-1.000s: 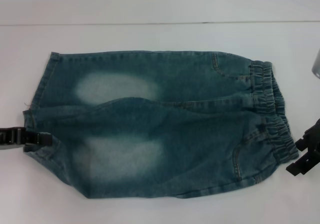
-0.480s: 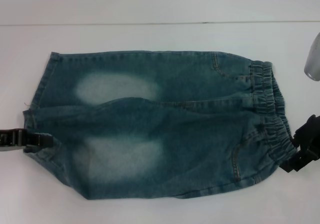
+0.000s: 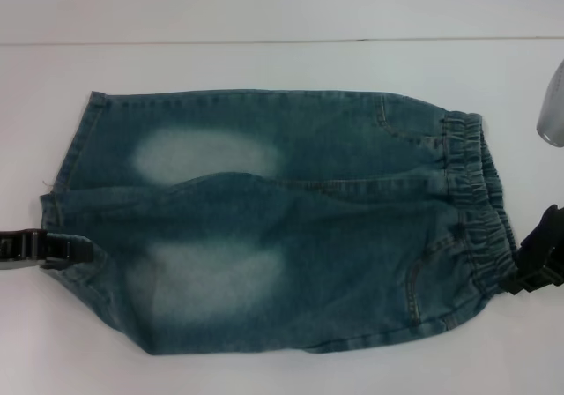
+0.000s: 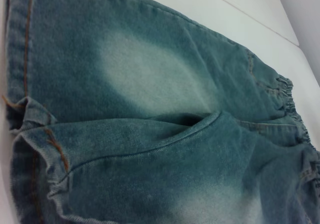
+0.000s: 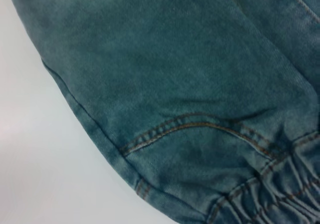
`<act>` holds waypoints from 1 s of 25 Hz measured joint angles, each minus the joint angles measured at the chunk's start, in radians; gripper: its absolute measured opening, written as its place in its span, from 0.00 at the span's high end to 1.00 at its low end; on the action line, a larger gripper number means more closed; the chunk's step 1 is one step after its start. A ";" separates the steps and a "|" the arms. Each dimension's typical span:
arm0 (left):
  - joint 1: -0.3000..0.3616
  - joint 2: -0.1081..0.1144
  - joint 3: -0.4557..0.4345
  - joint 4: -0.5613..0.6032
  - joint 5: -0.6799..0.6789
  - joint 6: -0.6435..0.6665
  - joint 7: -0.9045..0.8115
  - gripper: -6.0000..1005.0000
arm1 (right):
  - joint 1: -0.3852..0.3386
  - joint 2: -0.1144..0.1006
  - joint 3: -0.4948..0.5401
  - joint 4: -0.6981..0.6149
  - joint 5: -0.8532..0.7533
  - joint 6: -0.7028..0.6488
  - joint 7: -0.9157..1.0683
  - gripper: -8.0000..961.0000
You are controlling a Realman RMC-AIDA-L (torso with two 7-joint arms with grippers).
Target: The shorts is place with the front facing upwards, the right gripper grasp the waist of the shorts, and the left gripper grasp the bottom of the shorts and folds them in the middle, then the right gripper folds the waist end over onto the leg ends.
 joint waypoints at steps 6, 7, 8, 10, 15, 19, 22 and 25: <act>-0.001 0.000 -0.005 0.000 0.000 0.001 -0.001 1.00 | -0.005 -0.006 0.017 0.003 0.002 0.001 -0.002 0.88; -0.001 0.001 -0.005 0.000 0.000 0.001 -0.002 1.00 | -0.005 -0.007 0.019 0.005 0.003 0.001 -0.002 0.89; -0.002 0.001 -0.004 0.000 0.000 0.003 -0.002 1.00 | -0.006 -0.008 0.020 0.006 0.003 0.001 -0.002 0.90; -0.003 0.001 -0.005 0.000 0.000 0.003 -0.002 1.00 | -0.009 -0.009 0.023 0.006 0.003 0.001 -0.003 0.91; -0.012 0.004 -0.020 -0.010 -0.001 0.002 -0.013 0.99 | -0.020 -0.019 0.066 0.001 0.003 -0.007 -0.027 0.95; -0.020 0.006 -0.022 -0.015 -0.007 0.011 -0.038 0.99 | -0.030 -0.028 0.164 0.000 0.008 -0.030 -0.062 0.96; -0.022 0.007 -0.022 -0.015 -0.010 0.013 -0.045 0.99 | -0.054 -0.044 0.251 0.007 0.068 -0.045 -0.093 0.96; -0.030 0.008 -0.022 -0.017 -0.013 0.011 -0.052 0.99 | -0.071 -0.064 0.272 0.025 0.138 -0.050 -0.103 0.96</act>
